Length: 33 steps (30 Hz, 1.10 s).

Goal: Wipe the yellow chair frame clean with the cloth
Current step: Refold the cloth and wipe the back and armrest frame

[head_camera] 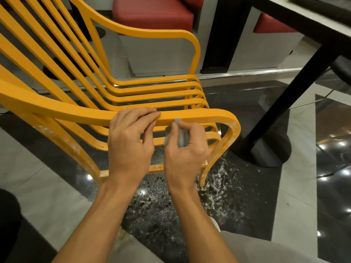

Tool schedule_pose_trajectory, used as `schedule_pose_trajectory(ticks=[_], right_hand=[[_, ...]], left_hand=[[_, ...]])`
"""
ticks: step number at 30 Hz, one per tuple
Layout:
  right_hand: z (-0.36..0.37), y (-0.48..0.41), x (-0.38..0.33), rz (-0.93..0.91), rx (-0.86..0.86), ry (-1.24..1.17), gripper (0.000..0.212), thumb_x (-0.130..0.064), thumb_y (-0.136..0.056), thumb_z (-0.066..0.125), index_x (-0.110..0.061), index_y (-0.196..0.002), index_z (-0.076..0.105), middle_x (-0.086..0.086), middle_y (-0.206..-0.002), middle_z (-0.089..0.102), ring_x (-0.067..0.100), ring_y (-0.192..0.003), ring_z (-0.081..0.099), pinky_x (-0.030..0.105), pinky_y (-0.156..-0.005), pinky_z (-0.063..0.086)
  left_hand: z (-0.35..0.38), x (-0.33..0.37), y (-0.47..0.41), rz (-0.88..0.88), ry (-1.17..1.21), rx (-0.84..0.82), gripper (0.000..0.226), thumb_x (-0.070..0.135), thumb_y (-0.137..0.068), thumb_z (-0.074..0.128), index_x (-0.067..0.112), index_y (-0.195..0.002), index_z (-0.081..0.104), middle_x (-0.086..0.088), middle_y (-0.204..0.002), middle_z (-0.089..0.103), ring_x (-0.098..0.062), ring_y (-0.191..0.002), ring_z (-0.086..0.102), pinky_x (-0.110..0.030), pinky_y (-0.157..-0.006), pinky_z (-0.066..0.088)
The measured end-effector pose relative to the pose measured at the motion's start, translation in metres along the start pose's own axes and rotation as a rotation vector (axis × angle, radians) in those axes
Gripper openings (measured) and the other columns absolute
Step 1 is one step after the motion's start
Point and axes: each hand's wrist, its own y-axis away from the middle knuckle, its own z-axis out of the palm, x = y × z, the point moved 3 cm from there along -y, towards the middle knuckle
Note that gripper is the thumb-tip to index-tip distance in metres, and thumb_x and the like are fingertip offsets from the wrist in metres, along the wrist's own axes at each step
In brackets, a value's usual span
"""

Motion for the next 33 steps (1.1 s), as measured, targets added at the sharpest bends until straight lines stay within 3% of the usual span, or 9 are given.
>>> schedule_pose_trajectory(ticks=[2,4,6,8,10,17,21,27,33], right_hand=[[0.007,0.006,-0.004,-0.059,-0.103,0.008,0.009,-0.013,-0.098,0.073,-0.004,-0.100,0.072,0.005,-0.094,0.066,0.020,-0.087,0.062,0.029,-0.072,0.052],[0.003,0.001,0.001,-0.056,-0.100,0.017,0.010,-0.014,-0.098,0.073,-0.005,-0.101,0.072,0.004,-0.095,0.066,0.020,-0.088,0.062,0.029,-0.072,0.053],[-0.008,-0.006,0.007,-0.004,-0.005,0.032,0.008,-0.012,-0.096,0.075,-0.005,-0.099,0.072,0.004,-0.094,0.067,0.016,-0.087,0.062,0.018,-0.074,0.049],[-0.015,-0.009,0.009,0.034,0.075,0.029,0.007,-0.008,-0.094,0.076,-0.003,-0.096,0.072,0.005,-0.091,0.068,0.013,-0.085,0.060,0.008,-0.076,0.042],[-0.011,-0.006,0.004,0.057,0.075,0.004,0.007,-0.008,-0.094,0.076,-0.003,-0.096,0.071,0.004,-0.091,0.068,0.012,-0.085,0.061,0.007,-0.077,0.041],[0.047,0.040,-0.032,-0.025,-0.135,-0.101,0.012,-0.015,-0.098,0.073,-0.004,-0.102,0.073,0.004,-0.096,0.065,0.020,-0.089,0.062,0.034,-0.071,0.054],[0.062,0.049,-0.047,-0.088,-0.210,-0.096,0.013,-0.018,-0.099,0.072,-0.006,-0.104,0.074,0.004,-0.099,0.065,0.019,-0.093,0.061,0.031,-0.074,0.053],[0.024,0.022,-0.019,-0.008,-0.039,-0.059,0.009,-0.010,-0.094,0.078,-0.004,-0.099,0.073,0.004,-0.095,0.068,0.017,-0.089,0.064,0.015,-0.075,0.049],[-0.014,-0.009,0.004,0.018,0.096,0.017,0.006,-0.007,-0.093,0.078,-0.004,-0.094,0.073,0.004,-0.090,0.069,0.010,-0.085,0.062,0.008,-0.079,0.043]], left_hand=[[-0.001,-0.001,0.000,0.002,0.009,-0.002,0.021,0.010,-0.103,0.069,0.012,-0.121,0.079,0.000,-0.121,0.076,-0.020,-0.118,0.066,-0.044,-0.107,0.049],[-0.003,-0.002,0.000,0.001,0.033,-0.002,0.023,0.008,-0.103,0.068,0.010,-0.123,0.078,-0.001,-0.120,0.076,-0.021,-0.118,0.067,-0.046,-0.105,0.051],[-0.009,-0.005,0.000,-0.006,0.042,0.020,0.024,0.006,-0.104,0.066,0.009,-0.125,0.076,-0.004,-0.120,0.075,-0.022,-0.118,0.067,-0.047,-0.106,0.051],[-0.020,-0.009,0.000,-0.012,0.016,0.060,0.025,0.004,-0.105,0.063,0.009,-0.126,0.076,-0.006,-0.121,0.075,-0.023,-0.120,0.066,-0.049,-0.117,0.044],[-0.032,-0.013,-0.001,-0.019,-0.032,0.097,0.026,0.004,-0.104,0.061,0.010,-0.125,0.075,-0.006,-0.122,0.074,-0.023,-0.122,0.065,-0.048,-0.125,0.034],[-0.061,-0.032,0.005,-0.049,-0.105,0.140,0.025,0.006,-0.104,0.061,0.010,-0.125,0.075,-0.006,-0.121,0.075,-0.025,-0.122,0.066,-0.053,-0.126,0.031],[-0.071,-0.037,0.007,-0.041,-0.075,0.179,0.019,0.010,-0.105,0.066,0.005,-0.122,0.075,-0.006,-0.115,0.076,-0.021,-0.115,0.067,-0.055,-0.120,0.039],[-0.068,-0.032,0.005,-0.082,-0.035,0.184,0.025,0.020,-0.100,0.076,0.009,-0.122,0.075,0.008,-0.103,0.072,-0.026,-0.110,0.063,-0.043,-0.100,0.048],[-0.050,-0.016,0.003,-0.068,-0.004,0.152,0.029,0.026,-0.095,0.082,0.013,-0.120,0.077,0.013,-0.099,0.069,-0.024,-0.103,0.062,-0.047,-0.089,0.051]])
